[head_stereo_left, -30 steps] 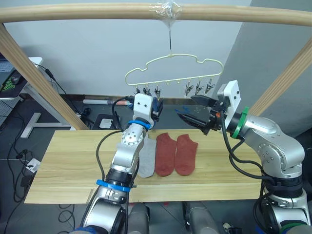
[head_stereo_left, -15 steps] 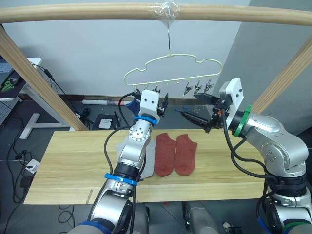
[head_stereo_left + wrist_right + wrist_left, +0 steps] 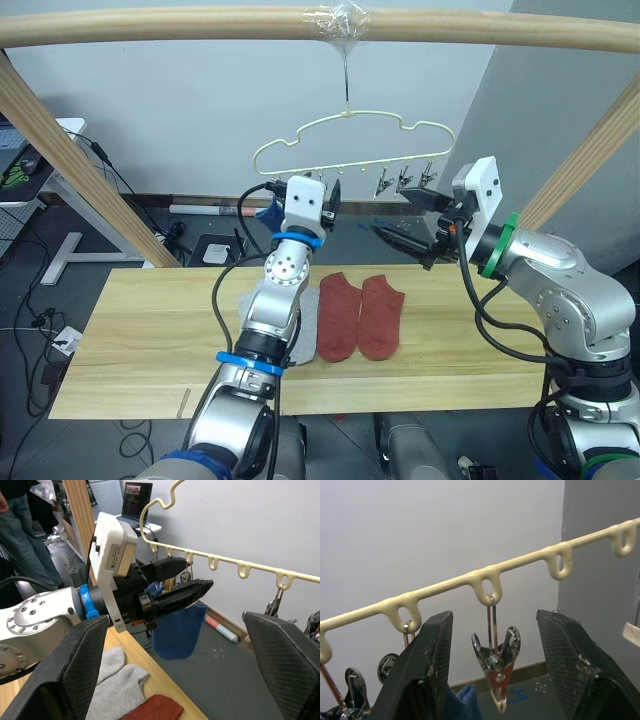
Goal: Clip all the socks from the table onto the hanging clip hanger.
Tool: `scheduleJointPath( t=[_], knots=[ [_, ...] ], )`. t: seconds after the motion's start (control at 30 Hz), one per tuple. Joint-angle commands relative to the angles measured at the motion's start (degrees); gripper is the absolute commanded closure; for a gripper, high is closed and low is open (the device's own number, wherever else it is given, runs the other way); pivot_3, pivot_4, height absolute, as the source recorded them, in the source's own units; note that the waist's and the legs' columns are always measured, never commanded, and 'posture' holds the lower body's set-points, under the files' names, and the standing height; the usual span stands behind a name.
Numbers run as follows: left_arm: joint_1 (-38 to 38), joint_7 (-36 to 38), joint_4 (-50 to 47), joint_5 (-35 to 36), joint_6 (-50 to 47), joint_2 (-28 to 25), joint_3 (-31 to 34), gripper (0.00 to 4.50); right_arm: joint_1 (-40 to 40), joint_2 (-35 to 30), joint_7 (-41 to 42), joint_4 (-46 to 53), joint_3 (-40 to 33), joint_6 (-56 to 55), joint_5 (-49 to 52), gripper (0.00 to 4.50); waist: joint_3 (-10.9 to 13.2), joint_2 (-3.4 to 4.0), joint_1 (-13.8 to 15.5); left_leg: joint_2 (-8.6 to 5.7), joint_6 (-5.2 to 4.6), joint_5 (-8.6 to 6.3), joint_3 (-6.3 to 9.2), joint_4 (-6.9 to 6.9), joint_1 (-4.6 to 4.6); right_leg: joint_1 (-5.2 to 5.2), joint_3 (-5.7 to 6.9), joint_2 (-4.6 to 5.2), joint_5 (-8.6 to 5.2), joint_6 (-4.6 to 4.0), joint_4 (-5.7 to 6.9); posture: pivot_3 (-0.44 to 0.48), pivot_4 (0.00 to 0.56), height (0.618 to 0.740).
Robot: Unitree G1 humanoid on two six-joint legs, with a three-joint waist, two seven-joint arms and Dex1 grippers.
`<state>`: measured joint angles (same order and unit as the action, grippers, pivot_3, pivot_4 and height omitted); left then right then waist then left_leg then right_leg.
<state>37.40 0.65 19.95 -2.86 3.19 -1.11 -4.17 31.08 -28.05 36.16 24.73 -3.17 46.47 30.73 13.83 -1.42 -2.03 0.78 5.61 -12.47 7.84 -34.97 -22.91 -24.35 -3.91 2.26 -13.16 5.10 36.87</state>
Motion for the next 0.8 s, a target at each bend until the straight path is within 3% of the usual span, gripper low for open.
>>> scheduleJointPath(
  t=[0.03,0.37,0.47,0.67,0.8],
  knots=[
    [1.64,-0.15,-0.59,0.04,1.65,0.51,0.52,1.79,1.19,-0.64,0.03,1.17,-0.27,-1.36,0.54,0.00,0.00,0.00,-0.03,0.00,0.00,0.00,0.00,0.00,0.00,0.00,0.00,0.00,0.00,0.00,0.00,-0.056,0.193,0.740],
    [1.37,-0.04,-0.04,-0.04,0.82,0.89,0.32,1.79,1.45,-0.89,0.16,0.80,-0.03,-1.65,0.33,0.00,0.00,0.00,-0.07,0.00,0.00,0.00,0.00,-0.01,0.00,0.00,0.00,0.00,0.01,0.00,0.02,-0.055,0.191,0.740],
    [1.13,-0.21,-0.20,-0.13,0.87,1.13,0.29,2.31,1.39,-0.94,0.13,0.79,0.09,-1.86,0.23,0.00,0.00,0.00,-0.09,0.00,0.00,0.00,0.00,-0.02,0.00,0.01,0.00,0.00,0.01,0.00,0.02,-0.055,0.191,0.740],
    [0.99,-0.10,-0.28,0.05,0.48,1.50,0.47,3.95,1.44,-0.77,-0.45,1.26,0.43,-1.55,0.48,0.00,-0.01,0.00,-0.15,0.00,0.00,0.00,0.00,-0.03,0.01,0.01,0.00,0.00,0.04,-0.04,0.04,-0.056,0.191,0.740],
    [1.10,0.15,-0.24,0.14,0.65,1.14,0.72,4.39,1.71,-0.66,-0.72,1.22,0.72,-1.55,0.47,0.00,-0.01,0.01,-0.16,0.00,0.00,0.00,0.00,-0.05,0.04,0.05,0.00,0.00,0.03,-0.03,0.04,-0.052,0.190,0.740]
  ],
)
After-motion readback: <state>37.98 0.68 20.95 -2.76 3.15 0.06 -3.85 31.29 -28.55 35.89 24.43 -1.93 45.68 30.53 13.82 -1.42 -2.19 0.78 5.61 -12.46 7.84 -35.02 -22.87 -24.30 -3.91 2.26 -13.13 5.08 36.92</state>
